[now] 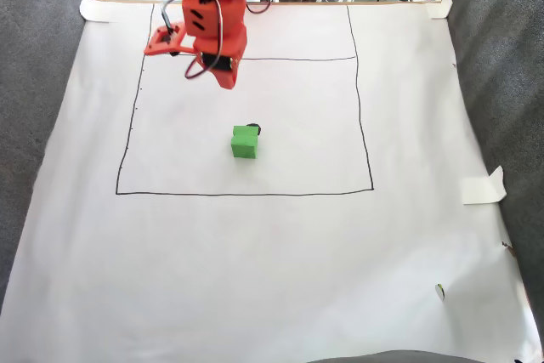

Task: Grasp the colored block, Place it on the black dot, and then return the arm to the default position.

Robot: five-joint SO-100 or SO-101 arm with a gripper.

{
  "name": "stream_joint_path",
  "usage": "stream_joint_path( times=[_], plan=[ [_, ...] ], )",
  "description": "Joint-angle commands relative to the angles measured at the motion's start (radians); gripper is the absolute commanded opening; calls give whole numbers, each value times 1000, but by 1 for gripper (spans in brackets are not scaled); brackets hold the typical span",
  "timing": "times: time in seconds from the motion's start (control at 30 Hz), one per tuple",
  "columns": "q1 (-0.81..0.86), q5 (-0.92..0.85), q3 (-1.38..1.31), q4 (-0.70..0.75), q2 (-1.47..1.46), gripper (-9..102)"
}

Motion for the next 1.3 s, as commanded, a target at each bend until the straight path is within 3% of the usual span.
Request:
stream_joint_path(
  times=[0.0,0.27,0.67,1.27],
  plan=[
    [-25,-18,-146,17,-34,0],
    [-51,-55,-460,38,-212,0],
    [-11,-71,-465,-72,-253,0],
    [0,-133,-488,-117,-313,0]
  ],
)
